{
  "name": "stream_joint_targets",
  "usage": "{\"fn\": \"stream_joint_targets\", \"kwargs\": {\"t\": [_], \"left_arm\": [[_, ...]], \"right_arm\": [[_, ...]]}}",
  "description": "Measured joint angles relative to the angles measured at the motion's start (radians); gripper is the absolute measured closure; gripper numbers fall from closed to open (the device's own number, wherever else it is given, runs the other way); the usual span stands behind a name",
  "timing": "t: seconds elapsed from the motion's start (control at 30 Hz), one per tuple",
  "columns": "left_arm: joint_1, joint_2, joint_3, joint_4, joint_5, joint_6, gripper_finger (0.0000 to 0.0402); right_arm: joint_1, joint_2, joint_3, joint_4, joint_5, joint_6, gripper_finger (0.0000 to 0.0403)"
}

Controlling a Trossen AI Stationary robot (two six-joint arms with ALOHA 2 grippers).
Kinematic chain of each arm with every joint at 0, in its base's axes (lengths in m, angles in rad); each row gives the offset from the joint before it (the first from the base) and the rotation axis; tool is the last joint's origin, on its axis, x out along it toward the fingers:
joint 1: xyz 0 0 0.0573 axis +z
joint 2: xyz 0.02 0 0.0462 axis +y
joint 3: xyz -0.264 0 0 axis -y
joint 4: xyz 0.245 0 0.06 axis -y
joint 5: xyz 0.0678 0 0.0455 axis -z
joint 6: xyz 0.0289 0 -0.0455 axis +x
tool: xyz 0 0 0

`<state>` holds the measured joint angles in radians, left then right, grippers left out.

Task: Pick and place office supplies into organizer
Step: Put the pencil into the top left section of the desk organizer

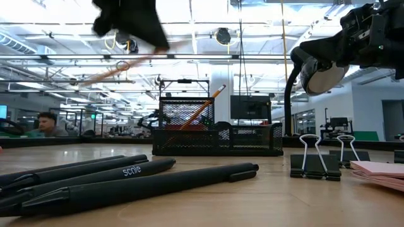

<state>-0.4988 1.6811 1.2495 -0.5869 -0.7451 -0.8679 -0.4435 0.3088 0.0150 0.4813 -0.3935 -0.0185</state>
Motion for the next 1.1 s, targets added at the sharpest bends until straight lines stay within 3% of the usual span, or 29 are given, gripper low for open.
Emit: {"fn": "stream_joint_targets", "kwargs": {"t": [0.2,0.33,0.43,0.63,0.77,0.9,1.1], "left_arm": [[0.08,-0.065,0.0,0.364,0.026,0.627,0.039],[0.161,-0.082,0.002,0.576,0.25,0.968,0.0378],[0.232,-0.088,0.002,0.655,0.419,1.124,0.0381],[0.411,-0.09,0.002,0.639,0.572,1.097,0.0392],[0.499,-0.091,-0.042,0.69,0.734,1.066,0.038],[0.527,-0.098,-0.168,0.842,0.889,1.085,0.0382],[0.579,-0.104,-0.39,1.172,0.963,0.997,0.0392]], "right_arm": [[0.0,0.001,0.0,0.001,0.0,0.0,0.0403],[0.0,0.003,0.0,0.004,0.0,0.0,0.0403],[0.0,0.005,0.0,0.008,0.0,0.0,0.0403],[0.0,0.005,0.0,0.008,0.0,0.0,0.0403],[0.0,0.005,0.0,0.007,0.0,0.0,0.0403],[0.0,0.005,0.0,0.008,0.0,0.0,0.0403],[0.0,0.006,0.0,0.007,0.0,0.0,0.0403]]}}
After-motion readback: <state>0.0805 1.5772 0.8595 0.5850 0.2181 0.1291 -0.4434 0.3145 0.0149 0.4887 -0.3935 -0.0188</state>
